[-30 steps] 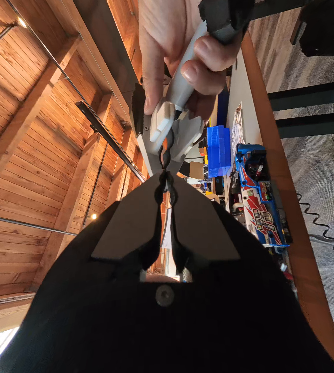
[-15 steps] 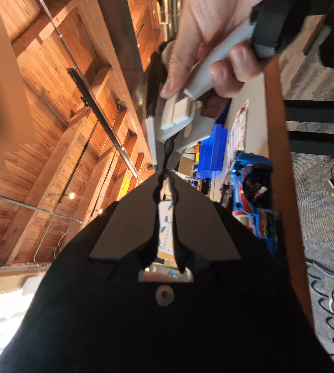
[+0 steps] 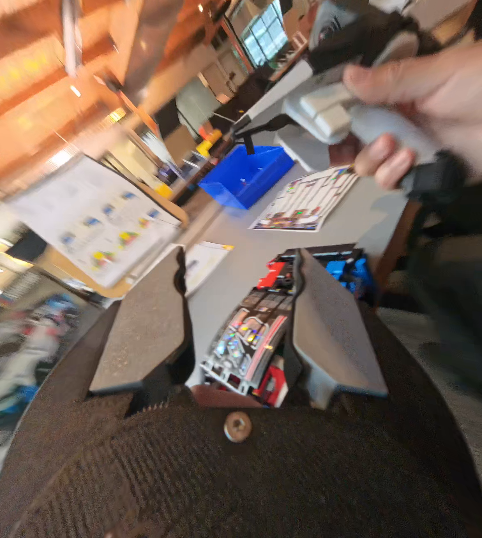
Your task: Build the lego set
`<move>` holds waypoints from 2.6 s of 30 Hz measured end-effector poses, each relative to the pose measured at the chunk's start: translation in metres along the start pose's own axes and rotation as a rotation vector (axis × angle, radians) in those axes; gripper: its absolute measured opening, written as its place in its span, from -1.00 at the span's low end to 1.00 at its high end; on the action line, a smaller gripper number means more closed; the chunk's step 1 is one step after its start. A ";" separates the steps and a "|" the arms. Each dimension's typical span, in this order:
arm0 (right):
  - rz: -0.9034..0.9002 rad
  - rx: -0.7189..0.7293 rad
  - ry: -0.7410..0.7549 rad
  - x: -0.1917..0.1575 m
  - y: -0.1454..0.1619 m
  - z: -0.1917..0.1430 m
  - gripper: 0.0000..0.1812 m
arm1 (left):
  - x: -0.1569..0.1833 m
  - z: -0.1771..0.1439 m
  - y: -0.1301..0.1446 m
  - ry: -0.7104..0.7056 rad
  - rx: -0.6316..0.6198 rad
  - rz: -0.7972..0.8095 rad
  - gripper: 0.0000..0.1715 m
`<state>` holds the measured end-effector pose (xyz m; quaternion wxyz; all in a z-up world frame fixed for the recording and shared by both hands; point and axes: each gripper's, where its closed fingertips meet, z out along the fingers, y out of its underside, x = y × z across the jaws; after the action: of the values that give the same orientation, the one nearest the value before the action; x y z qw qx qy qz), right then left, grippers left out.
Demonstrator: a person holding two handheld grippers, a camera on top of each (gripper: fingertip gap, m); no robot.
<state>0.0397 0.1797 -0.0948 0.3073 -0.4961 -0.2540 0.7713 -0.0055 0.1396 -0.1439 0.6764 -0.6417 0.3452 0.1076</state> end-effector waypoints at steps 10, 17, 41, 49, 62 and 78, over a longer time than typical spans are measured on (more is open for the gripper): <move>0.085 -0.453 0.006 -0.010 0.079 0.010 -1.00 | 0.009 -0.027 -0.014 0.435 -0.061 -0.658 -0.48; 0.011 -0.831 0.023 -0.039 0.128 0.002 -1.00 | 0.023 -0.050 -0.010 0.658 -0.145 -0.785 -0.66; 0.055 -0.864 -0.026 -0.032 0.155 -0.001 -1.00 | 0.023 -0.072 0.020 0.665 -0.124 -1.042 -0.62; 0.117 -0.871 -0.043 -0.009 0.145 -0.009 -1.00 | 0.028 -0.047 0.028 0.648 -0.183 -1.019 -0.81; -0.021 -1.159 -0.045 -0.025 0.172 -0.029 -1.00 | 0.080 -0.052 0.001 0.944 -0.249 -0.901 -0.85; -0.056 -1.003 0.047 -0.035 0.165 -0.027 -0.76 | 0.049 -0.071 -0.024 0.638 0.045 -0.912 -1.00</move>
<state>0.0387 0.0439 -0.1987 0.0572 -0.5931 -0.5995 0.5344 0.0212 0.0543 -0.1506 0.5300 -0.7123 0.2224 -0.4028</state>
